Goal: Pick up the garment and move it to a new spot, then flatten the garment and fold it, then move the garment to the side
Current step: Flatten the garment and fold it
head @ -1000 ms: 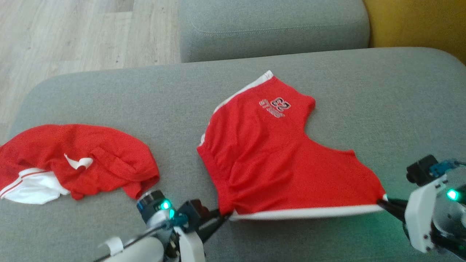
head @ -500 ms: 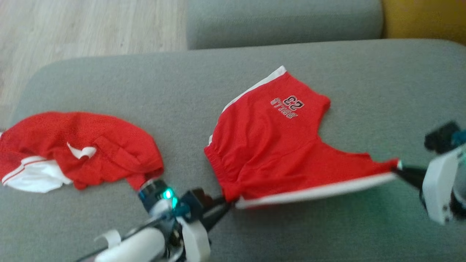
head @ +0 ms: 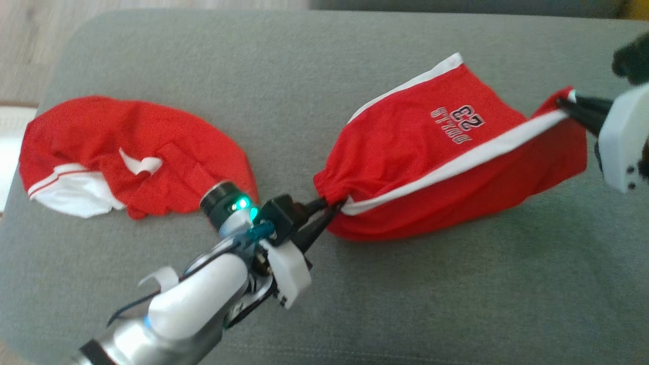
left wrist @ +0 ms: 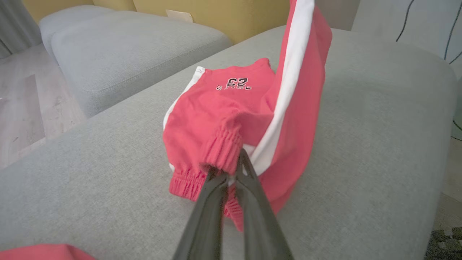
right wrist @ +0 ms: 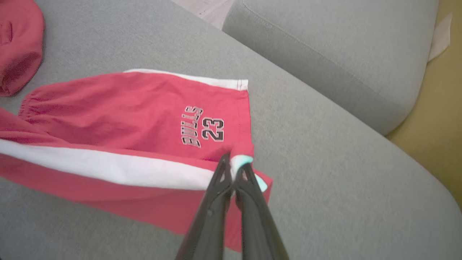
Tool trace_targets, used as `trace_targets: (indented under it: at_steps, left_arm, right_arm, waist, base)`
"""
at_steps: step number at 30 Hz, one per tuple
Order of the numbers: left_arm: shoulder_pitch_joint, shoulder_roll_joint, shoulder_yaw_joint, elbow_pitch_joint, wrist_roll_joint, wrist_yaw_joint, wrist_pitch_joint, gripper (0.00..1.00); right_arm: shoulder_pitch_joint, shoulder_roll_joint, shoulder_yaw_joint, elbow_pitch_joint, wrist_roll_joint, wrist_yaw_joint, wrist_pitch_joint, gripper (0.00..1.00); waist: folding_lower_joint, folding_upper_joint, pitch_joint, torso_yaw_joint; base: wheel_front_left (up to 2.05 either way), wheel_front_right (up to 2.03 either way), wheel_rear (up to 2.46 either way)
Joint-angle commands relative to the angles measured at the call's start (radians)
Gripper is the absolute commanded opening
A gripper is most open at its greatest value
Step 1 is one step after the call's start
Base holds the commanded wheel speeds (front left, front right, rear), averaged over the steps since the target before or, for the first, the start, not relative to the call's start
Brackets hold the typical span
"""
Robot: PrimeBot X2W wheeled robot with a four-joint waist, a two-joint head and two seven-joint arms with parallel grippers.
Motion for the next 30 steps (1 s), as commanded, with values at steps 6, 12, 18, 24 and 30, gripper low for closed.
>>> trace_targets:
  at_steps: [6, 12, 18, 24, 30]
  left_arm:
    - [-0.129, -0.039, 0.062, 0.046, 0.011, 0.008, -0.036, 0.00]
    - [-0.192, -0.083, 0.065, 0.115, 0.018, -0.008, -0.056, 0.00]
    - [-0.240, -0.126, 0.066, 0.189, 0.022, -0.019, -0.073, 0.00]
    - [-0.273, -0.163, 0.068, 0.245, 0.026, -0.024, -0.090, 0.00]
    - [-0.300, -0.198, 0.085, 0.288, 0.030, -0.014, -0.103, 0.00]
  right_arm:
    - [-0.171, 0.003, 0.079, 0.066, -0.025, -0.001, -0.021, 0.00]
    - [-0.303, 0.015, 0.171, 0.158, -0.031, -0.001, -0.059, 0.00]
    - [-0.413, 0.020, 0.268, 0.253, -0.038, -0.001, -0.108, 0.00]
    - [-0.494, 0.032, 0.341, 0.354, -0.051, -0.001, -0.159, 0.00]
    - [-0.568, 0.060, 0.404, 0.452, -0.041, -0.001, -0.216, 0.00]
  waist:
    - [0.0000, 0.0000, 0.090, 0.065]
    - [0.0000, 0.0000, 0.147, 0.100]
    - [0.0000, 0.0000, 0.184, 0.121]
    - [0.0000, 0.0000, 0.217, 0.128]
    - [0.0000, 0.0000, 0.251, 0.138]
  base:
    - [0.00, 0.00, 0.00]
    - [0.00, 0.00, 0.00]
    - [0.00, 0.00, 0.00]
    - [0.00, 0.00, 0.00]
    - [0.00, 0.00, 0.00]
